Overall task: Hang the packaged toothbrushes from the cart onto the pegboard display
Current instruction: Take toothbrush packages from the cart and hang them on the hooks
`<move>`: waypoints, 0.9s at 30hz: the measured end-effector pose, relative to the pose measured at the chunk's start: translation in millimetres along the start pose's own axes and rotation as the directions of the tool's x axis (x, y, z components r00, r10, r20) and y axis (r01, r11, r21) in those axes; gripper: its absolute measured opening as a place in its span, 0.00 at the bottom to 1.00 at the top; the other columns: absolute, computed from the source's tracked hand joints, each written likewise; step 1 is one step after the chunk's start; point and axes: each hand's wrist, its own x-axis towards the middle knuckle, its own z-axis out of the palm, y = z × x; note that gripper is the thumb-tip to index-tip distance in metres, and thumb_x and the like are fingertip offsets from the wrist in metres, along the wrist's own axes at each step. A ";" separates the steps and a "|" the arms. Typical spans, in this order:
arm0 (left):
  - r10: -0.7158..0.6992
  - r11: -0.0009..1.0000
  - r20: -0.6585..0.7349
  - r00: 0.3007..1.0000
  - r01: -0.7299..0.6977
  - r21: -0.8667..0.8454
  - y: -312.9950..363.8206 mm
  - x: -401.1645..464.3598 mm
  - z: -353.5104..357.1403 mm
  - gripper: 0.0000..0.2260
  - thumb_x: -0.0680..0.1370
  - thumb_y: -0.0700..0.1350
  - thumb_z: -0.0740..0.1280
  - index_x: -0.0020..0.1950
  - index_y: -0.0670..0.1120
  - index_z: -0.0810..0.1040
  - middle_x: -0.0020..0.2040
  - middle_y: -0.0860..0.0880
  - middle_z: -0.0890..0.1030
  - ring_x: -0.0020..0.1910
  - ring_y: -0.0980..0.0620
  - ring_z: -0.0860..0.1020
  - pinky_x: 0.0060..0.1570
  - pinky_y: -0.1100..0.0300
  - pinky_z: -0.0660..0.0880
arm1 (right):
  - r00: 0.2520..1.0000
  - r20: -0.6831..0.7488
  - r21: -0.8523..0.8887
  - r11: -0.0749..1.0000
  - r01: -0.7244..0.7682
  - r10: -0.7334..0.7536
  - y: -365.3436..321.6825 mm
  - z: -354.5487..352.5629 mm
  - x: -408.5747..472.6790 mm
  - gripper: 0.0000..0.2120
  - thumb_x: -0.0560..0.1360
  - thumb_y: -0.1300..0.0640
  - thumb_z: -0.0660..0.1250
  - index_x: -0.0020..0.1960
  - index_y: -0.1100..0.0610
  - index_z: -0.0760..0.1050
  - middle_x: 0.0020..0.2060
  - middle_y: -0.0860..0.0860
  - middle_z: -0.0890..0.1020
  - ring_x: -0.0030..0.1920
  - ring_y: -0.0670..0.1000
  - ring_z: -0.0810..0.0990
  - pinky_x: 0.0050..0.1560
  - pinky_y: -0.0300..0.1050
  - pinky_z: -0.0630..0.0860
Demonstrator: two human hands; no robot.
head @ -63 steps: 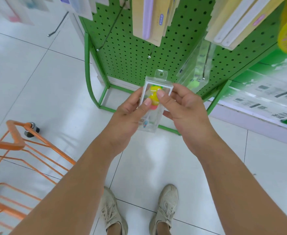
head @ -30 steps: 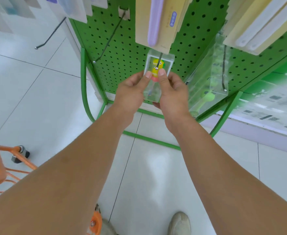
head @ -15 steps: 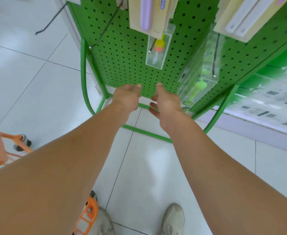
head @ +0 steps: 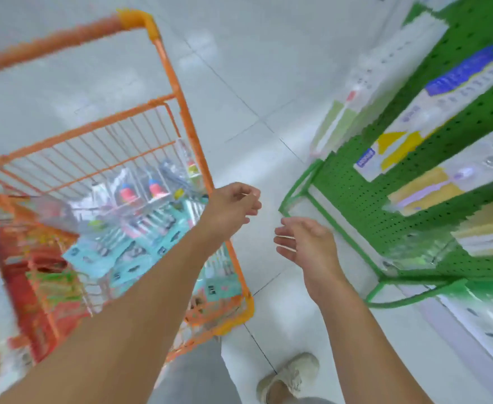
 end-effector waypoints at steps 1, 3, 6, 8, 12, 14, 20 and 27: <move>0.014 1.000 -0.050 0.999 -0.014 -0.009 -0.4 -2.7 -29.4 0.03 0.81 0.44 0.68 0.49 0.47 0.80 0.42 0.48 0.83 0.38 0.55 0.81 0.41 0.61 0.75 | 0.999 0.052 -0.045 0.999 0.018 -0.015 -4.7 28.3 -2.5 0.04 0.78 0.60 0.69 0.44 0.57 0.80 0.39 0.56 0.84 0.39 0.52 0.83 0.40 0.42 0.80; 0.046 0.999 -0.157 0.986 -0.046 0.000 -5.0 -3.8 -86.3 0.01 0.80 0.42 0.68 0.49 0.46 0.79 0.41 0.47 0.83 0.36 0.55 0.79 0.37 0.64 0.73 | 0.988 0.143 -0.135 0.988 0.079 -0.059 -11.2 87.9 -1.5 0.03 0.77 0.61 0.71 0.44 0.57 0.80 0.37 0.56 0.83 0.37 0.53 0.81 0.37 0.43 0.80; 0.104 0.983 -0.319 0.942 -0.050 0.175 -25.4 -0.7 -161.2 0.05 0.77 0.41 0.72 0.46 0.50 0.79 0.38 0.49 0.81 0.35 0.52 0.79 0.33 0.67 0.72 | 0.945 0.232 -0.333 0.894 0.301 -0.231 -8.7 168.8 10.4 0.06 0.71 0.59 0.76 0.46 0.55 0.80 0.38 0.53 0.83 0.39 0.51 0.82 0.47 0.53 0.81; 0.140 0.950 -0.373 0.917 -0.019 0.310 -41.9 1.5 -200.5 0.08 0.74 0.42 0.75 0.50 0.48 0.80 0.41 0.49 0.81 0.38 0.50 0.79 0.38 0.64 0.75 | 0.891 0.309 -0.482 0.753 0.449 -0.333 -3.8 209.0 19.5 0.12 0.70 0.60 0.77 0.51 0.54 0.79 0.44 0.50 0.83 0.43 0.49 0.81 0.52 0.50 0.80; 0.155 0.864 -0.462 0.873 0.107 0.492 -66.7 13.5 -253.1 0.28 0.71 0.52 0.78 0.66 0.45 0.73 0.61 0.45 0.76 0.58 0.46 0.76 0.58 0.52 0.74 | 0.854 0.259 -0.748 0.466 0.473 -0.452 0.7 249.3 43.4 0.28 0.72 0.53 0.76 0.69 0.56 0.71 0.63 0.53 0.76 0.62 0.54 0.76 0.60 0.49 0.74; 0.081 0.849 -0.490 0.868 0.197 0.490 -75.0 24.9 -265.2 0.38 0.69 0.58 0.79 0.72 0.44 0.68 0.67 0.43 0.72 0.66 0.43 0.72 0.61 0.50 0.71 | 0.851 0.194 -0.833 0.376 0.405 -0.488 -2.3 258.0 58.6 0.29 0.75 0.50 0.74 0.71 0.57 0.68 0.65 0.54 0.73 0.64 0.56 0.74 0.57 0.50 0.74; -0.129 0.910 -0.548 0.826 0.318 0.266 -79.3 67.4 -256.5 0.44 0.65 0.65 0.78 0.71 0.42 0.66 0.66 0.44 0.75 0.65 0.42 0.76 0.54 0.53 0.75 | 0.856 0.157 -0.956 0.142 0.257 -0.493 -13.0 295.0 91.4 0.22 0.78 0.55 0.68 0.69 0.59 0.68 0.62 0.57 0.75 0.61 0.59 0.77 0.52 0.51 0.76; -0.185 0.932 -0.555 0.811 0.323 0.162 -75.7 85.9 -252.5 0.42 0.66 0.59 0.80 0.68 0.43 0.61 0.59 0.44 0.77 0.58 0.42 0.78 0.49 0.53 0.73 | 0.898 0.102 -0.985 0.082 0.151 -0.428 -7.9 318.1 110.9 0.28 0.79 0.58 0.66 0.75 0.63 0.59 0.64 0.61 0.74 0.62 0.61 0.79 0.56 0.53 0.77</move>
